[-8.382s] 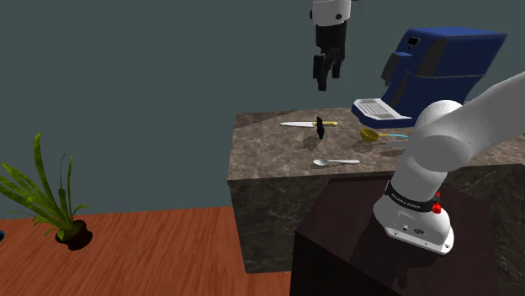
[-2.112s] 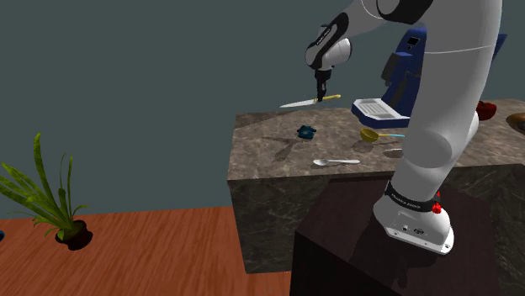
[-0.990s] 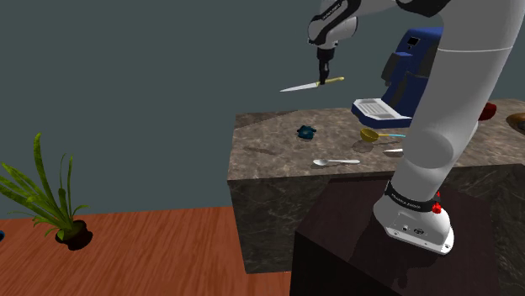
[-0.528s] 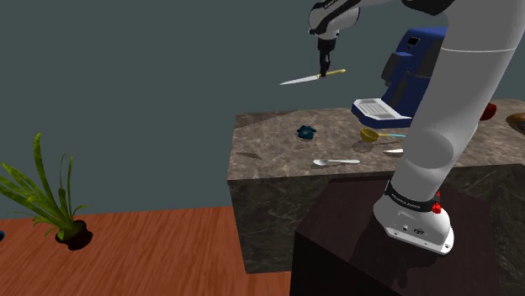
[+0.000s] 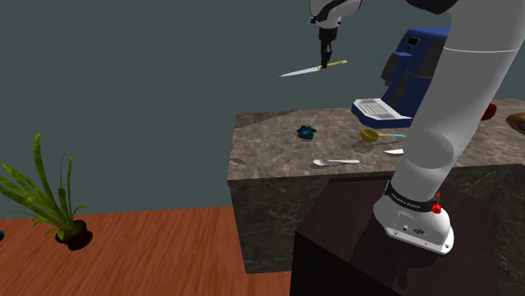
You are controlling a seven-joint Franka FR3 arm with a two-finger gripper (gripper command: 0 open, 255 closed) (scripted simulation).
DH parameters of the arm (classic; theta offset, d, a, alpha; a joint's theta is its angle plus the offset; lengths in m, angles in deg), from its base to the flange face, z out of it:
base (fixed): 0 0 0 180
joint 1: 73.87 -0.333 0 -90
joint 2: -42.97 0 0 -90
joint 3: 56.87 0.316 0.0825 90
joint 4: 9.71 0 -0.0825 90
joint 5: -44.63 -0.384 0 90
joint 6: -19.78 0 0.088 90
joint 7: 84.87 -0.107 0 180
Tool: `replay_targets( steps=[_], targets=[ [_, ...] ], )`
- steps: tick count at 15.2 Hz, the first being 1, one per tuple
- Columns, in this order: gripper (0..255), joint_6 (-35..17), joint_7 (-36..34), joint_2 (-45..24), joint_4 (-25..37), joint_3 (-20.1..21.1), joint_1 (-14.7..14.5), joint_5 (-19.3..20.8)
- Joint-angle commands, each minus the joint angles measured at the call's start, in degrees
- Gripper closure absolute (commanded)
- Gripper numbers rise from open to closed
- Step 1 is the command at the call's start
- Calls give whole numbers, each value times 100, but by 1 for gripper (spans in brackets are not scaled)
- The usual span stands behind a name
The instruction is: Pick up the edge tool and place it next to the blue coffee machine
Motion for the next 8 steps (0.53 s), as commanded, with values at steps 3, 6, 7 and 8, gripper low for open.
replay_targets(
  steps=[3, 6, 7, 8],
  targets=[
    [255, 311, 18, 38, 276, 0, -3, 8],
    [255, 540, 35, 46, 497, 0, -3, 5],
    [255, 616, 42, 46, 574, 0, -3, 3],
    [255, 693, 49, 44, 653, 0, -3, 0]
  ],
)
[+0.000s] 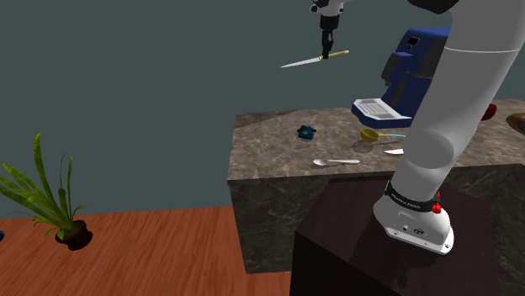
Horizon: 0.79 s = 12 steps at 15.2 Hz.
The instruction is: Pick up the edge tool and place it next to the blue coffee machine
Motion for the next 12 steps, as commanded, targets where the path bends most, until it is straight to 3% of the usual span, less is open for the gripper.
replay_targets(
  steps=[1, 12],
  targets=[
    [255, 154, 15, 2, 150, -1, 1, -3],
    [255, 1033, 127, -136, 1158, -18, 32, -89]
  ],
)
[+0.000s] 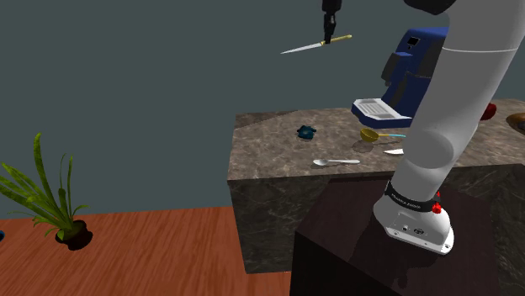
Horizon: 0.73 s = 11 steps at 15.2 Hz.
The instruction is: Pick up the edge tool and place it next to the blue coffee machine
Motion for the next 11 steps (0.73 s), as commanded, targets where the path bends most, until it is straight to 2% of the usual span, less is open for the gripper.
replay_targets(
  steps=[1, 11],
  targets=[
    [255, 177, 35, -57, 227, -9, 15, -32],
    [255, 1069, 199, -410, 1447, -57, 123, -218]
  ],
)
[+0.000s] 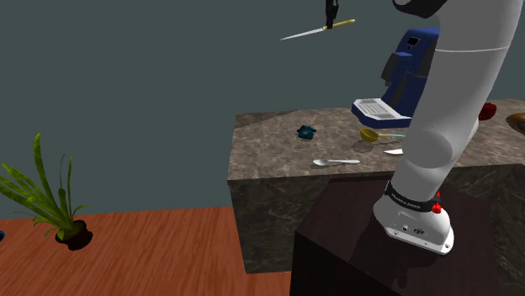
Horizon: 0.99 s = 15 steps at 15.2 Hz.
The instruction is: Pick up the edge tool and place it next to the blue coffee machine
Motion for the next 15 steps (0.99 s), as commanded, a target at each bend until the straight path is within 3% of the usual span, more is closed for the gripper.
replay_targets(
  steps=[1, 5, 15],
  targets=[
    [255, 197, 41, -110, 296, -13, 37, -57],
    [255, 544, 113, -307, 824, -37, 115, -162],
    [255, 98, 853, 1164, -868, -375, 383, 411]
  ],
)
